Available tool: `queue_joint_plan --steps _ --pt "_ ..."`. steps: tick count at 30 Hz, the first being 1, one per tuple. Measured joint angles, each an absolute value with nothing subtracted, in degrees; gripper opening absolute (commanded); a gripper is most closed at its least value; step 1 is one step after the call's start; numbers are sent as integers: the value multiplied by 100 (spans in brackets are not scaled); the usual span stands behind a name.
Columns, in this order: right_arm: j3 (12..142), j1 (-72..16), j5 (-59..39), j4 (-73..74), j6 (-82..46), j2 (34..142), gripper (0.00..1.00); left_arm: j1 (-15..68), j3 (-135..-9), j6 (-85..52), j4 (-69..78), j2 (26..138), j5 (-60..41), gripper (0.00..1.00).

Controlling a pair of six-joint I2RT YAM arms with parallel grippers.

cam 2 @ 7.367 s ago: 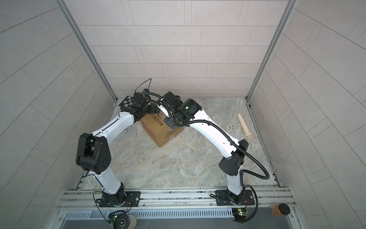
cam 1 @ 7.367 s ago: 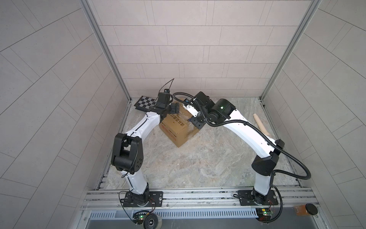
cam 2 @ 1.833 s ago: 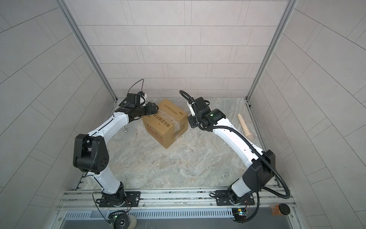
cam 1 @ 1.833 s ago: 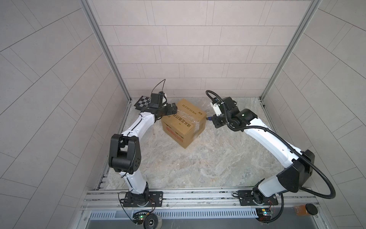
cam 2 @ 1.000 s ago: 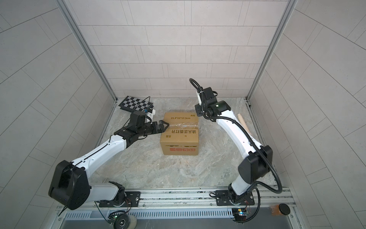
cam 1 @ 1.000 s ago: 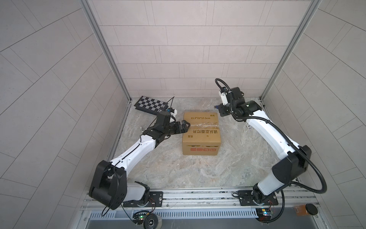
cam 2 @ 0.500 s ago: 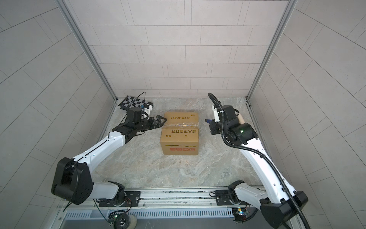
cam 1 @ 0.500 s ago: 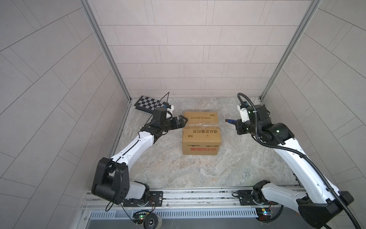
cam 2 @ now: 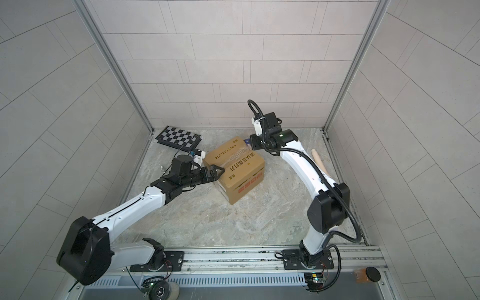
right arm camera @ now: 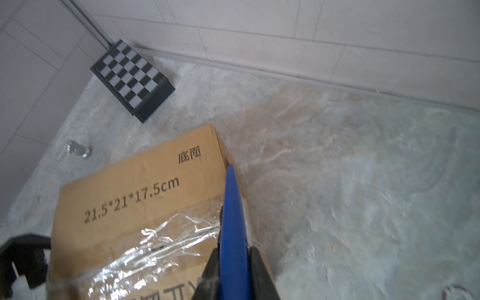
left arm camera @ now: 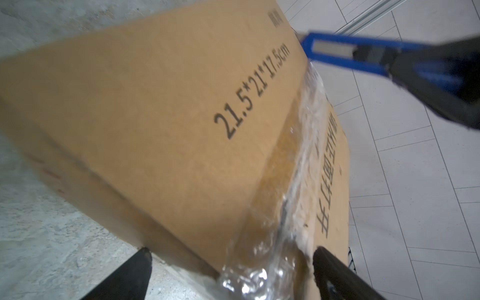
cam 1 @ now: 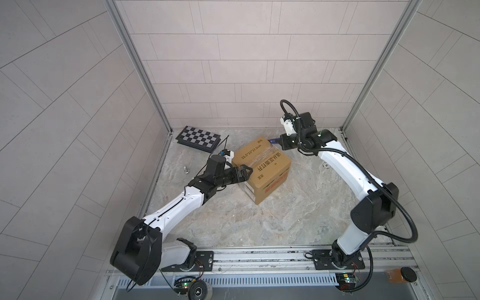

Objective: Unpack the express box

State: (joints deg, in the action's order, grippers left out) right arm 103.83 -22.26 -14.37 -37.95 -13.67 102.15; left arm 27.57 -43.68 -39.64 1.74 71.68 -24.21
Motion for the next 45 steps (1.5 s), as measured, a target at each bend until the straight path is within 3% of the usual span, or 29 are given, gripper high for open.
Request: queue_joint_plan --steps 5,9,17,24,33,45 --pt "11998 -2366 -1459 -4112 -1194 11336 0 2827 -4348 -4018 89 6818 -2202 100" --pt "12234 -2265 -1197 -4445 -1063 11279 0 2700 -4504 -3782 -384 6416 -1885 100" --pt "9924 -1643 -169 -4501 -921 8805 0 1522 -5225 -3301 -600 6737 -1772 100" --pt "8182 -1573 -97 -4416 -1205 7293 0 1361 -5833 -3116 -364 7922 -1933 100" --pt "7699 -1855 -980 -3911 -1579 7970 0 1599 -5846 -3260 -10 8379 -2351 100" --pt "9164 -1885 -1085 -4077 -1651 9135 0 2392 -5137 -3806 25 7972 -2591 100"
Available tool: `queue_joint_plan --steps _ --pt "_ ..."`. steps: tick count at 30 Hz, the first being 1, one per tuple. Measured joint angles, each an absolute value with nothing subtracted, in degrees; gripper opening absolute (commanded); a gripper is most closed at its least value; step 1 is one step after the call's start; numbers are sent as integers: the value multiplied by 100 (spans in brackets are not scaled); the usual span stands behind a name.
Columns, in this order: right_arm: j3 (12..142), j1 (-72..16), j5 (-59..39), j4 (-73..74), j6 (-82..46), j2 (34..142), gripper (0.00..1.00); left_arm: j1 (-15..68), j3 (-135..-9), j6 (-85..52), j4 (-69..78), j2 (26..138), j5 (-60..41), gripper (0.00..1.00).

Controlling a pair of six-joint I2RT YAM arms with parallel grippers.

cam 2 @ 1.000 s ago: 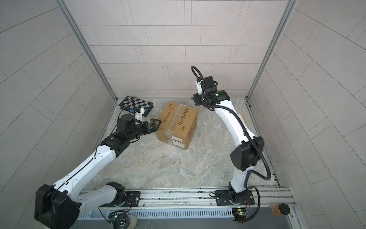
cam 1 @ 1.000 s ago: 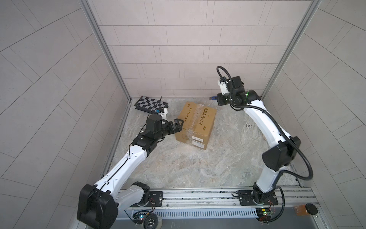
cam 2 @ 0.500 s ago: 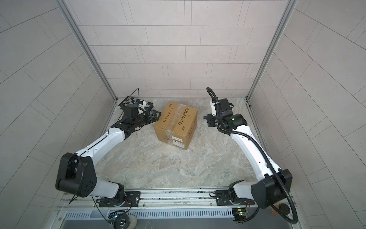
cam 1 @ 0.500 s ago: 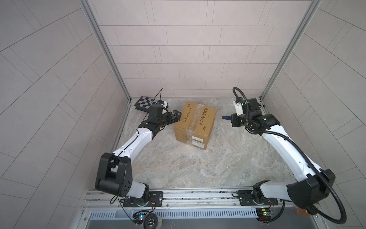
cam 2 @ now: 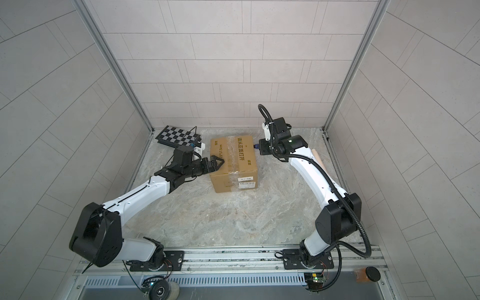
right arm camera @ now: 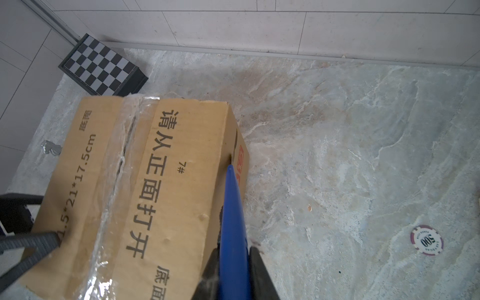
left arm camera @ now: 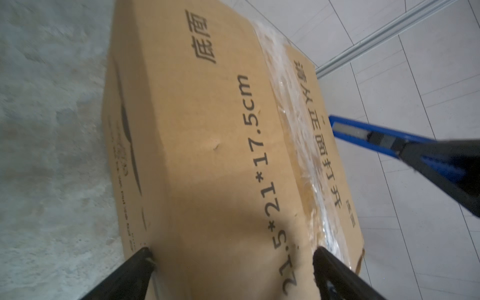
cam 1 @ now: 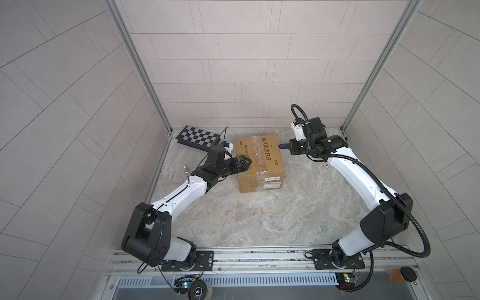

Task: Unpack the express box
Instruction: 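Hold the box with the left gripper while the right inserts knife into seam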

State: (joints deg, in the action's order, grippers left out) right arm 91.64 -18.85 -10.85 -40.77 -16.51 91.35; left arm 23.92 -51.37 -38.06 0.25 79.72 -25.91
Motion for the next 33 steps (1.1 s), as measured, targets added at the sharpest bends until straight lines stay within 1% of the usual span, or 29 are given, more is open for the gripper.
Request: queue_joint_plan --steps 3,7,12,14,18,21,24,27,33 --pt "9629 -1881 -1050 -4296 -1588 9421 0 2436 -5247 -3741 -401 7848 -2567 100" --pt "10195 -1811 -832 -4805 -1431 9483 0 2373 -5824 -3468 -1017 7843 -2405 100" --pt "10949 -1846 -298 -5345 -1199 9404 0 2311 -6265 -3175 -1149 7909 -2233 100" --pt "11124 -2027 -93 -5542 -1149 9336 0 2290 -6283 -3059 -1153 8007 -2152 100" --pt "11268 -2773 283 -5800 -1092 9216 0 2261 -6401 -2928 -1238 8490 -2078 100" --pt "11290 -3326 419 -5876 -1114 9218 0 2261 -6486 -2886 -1319 8827 -2025 100" --pt "11290 -3771 552 -5916 -1177 9238 0 2261 -6646 -2860 -1367 8927 -1938 100" --pt "11290 -4058 650 -5881 -1258 9303 0 2261 -6729 -2829 -1457 8995 -1833 100" --pt "11284 -4298 869 -5817 -1315 9623 0 2268 -6829 -2746 -1605 9035 -1675 100"
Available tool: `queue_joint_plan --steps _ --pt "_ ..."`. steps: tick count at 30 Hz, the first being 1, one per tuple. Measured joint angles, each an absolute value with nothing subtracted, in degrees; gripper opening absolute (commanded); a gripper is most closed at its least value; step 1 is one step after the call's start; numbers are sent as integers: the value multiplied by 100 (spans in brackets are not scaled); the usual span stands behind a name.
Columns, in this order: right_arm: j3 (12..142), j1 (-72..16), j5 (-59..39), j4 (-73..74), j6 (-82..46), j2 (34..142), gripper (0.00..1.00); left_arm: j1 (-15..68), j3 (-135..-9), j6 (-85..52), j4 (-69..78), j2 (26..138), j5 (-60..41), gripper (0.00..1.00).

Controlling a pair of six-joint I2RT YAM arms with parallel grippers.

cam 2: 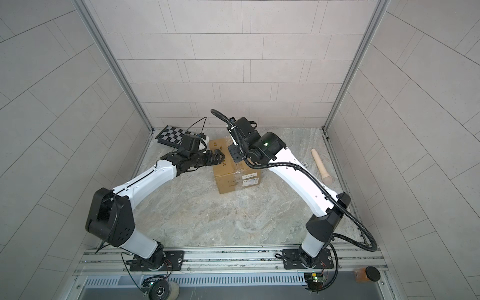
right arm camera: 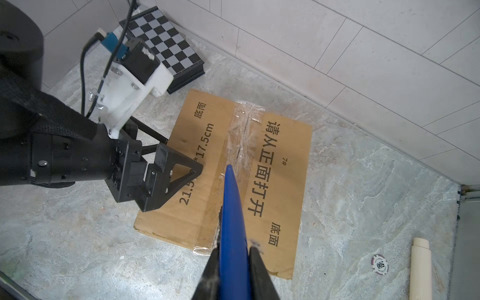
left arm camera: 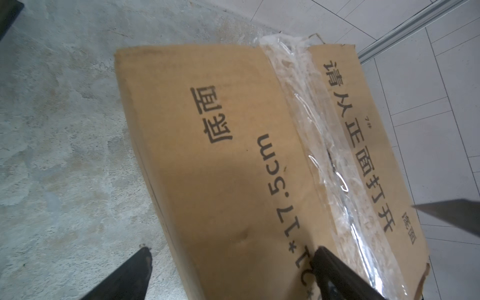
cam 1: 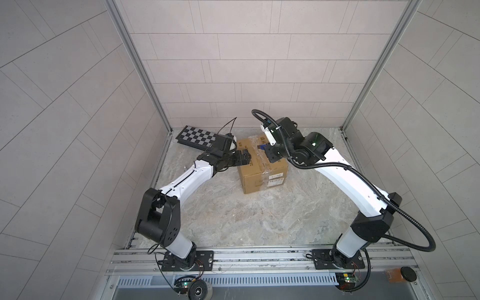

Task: Unpack the express box
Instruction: 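Hold the box with the left gripper while the right inserts knife into seam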

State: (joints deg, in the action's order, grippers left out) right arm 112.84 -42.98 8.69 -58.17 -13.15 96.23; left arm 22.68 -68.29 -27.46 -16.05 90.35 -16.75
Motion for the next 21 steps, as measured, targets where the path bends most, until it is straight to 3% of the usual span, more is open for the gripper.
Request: queue_joint_plan --steps 21 --pt "11284 -4464 1413 -5752 -1223 10125 0 2287 -6899 -2740 -1678 9098 -1581 100"
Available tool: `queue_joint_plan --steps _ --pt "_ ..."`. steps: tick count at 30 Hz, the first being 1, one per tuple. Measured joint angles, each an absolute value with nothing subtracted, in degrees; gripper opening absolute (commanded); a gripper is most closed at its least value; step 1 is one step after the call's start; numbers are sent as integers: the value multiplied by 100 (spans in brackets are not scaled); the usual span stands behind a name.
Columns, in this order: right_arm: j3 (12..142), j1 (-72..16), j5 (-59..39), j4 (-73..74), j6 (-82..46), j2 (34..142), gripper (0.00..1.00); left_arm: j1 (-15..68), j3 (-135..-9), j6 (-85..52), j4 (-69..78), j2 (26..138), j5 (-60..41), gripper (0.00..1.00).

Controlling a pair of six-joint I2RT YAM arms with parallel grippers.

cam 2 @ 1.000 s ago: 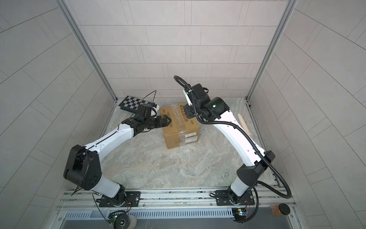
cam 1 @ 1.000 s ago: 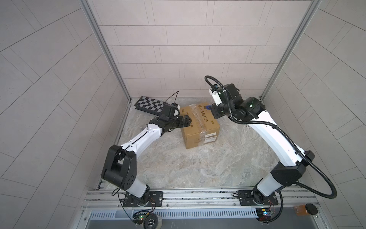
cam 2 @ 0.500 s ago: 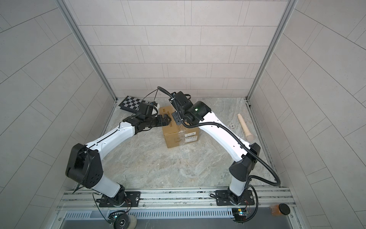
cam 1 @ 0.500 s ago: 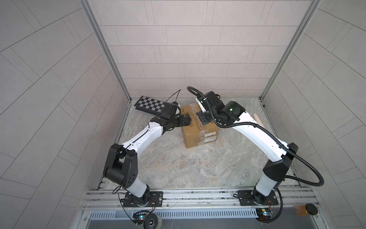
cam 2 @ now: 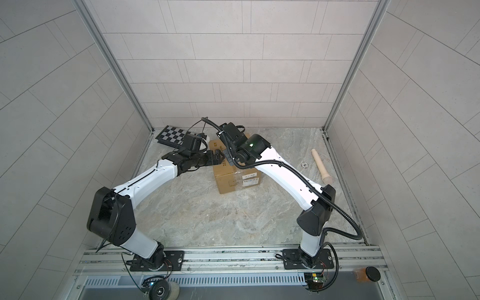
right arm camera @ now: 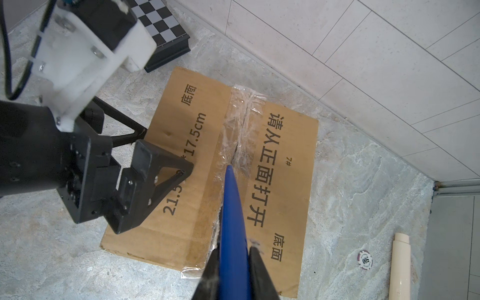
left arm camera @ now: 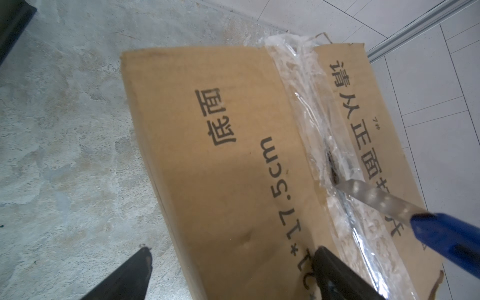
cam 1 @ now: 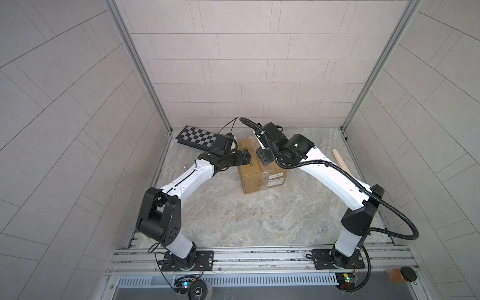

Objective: Unpack the express box

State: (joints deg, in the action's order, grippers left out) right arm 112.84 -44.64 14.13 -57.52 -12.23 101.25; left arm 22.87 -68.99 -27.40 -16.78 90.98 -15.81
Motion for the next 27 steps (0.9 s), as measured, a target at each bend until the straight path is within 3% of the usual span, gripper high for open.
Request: queue_joint_plan --steps 12,27 --pt "11205 -4434 1267 -5441 -1151 10151 0 1927 -7476 -2641 -2287 9039 -1570 100" --pt "11205 -4410 1208 -5433 -1020 10160 0 2327 -8128 -2591 -2547 9806 -991 100"
